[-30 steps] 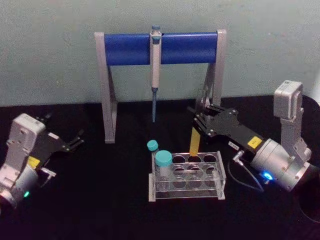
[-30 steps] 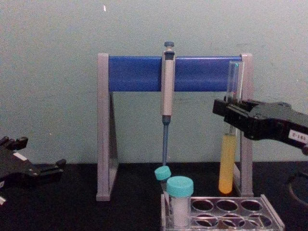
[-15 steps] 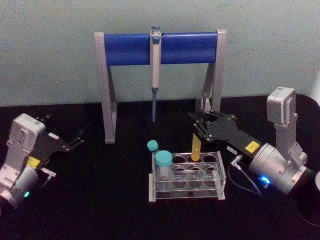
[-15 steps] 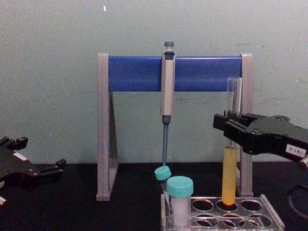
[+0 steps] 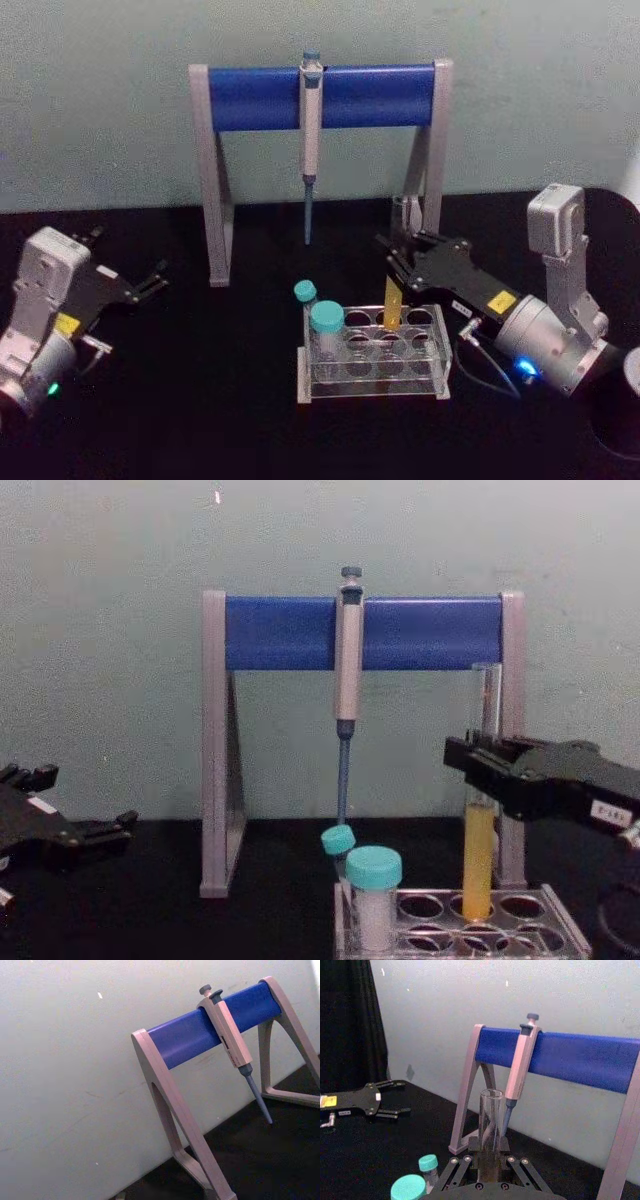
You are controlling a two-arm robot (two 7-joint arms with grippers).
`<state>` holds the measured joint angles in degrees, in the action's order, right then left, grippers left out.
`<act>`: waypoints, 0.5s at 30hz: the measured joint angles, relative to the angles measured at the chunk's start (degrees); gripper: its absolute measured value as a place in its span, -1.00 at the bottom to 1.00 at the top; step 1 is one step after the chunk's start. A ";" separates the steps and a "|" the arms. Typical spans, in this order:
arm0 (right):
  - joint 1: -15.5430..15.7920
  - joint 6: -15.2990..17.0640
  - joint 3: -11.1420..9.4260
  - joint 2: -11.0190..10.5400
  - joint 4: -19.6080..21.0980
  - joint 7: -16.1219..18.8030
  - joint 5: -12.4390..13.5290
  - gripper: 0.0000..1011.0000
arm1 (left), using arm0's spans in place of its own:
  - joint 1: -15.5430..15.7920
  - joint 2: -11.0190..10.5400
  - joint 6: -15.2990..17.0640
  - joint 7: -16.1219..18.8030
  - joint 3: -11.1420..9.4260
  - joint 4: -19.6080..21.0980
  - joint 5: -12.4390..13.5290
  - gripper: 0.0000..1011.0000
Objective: Pick up the test tube from the test tube rack, shake it, then place it back into the test tube rack.
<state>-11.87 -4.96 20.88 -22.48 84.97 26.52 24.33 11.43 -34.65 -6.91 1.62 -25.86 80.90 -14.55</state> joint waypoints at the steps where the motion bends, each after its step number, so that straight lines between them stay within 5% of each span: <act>1: 0.03 0.04 0.01 0.10 -0.31 0.09 0.06 -0.55 | 0.00 0.00 0.00 0.00 0.00 0.00 0.00 1.00; 15: 0.39 0.31 0.09 0.92 -2.21 0.11 0.44 -0.54 | 0.00 0.00 0.00 0.00 0.00 0.00 0.00 1.00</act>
<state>-11.48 -4.65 20.97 -21.56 82.76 26.63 24.76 11.43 -34.64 -6.91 1.62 -25.86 80.90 -14.55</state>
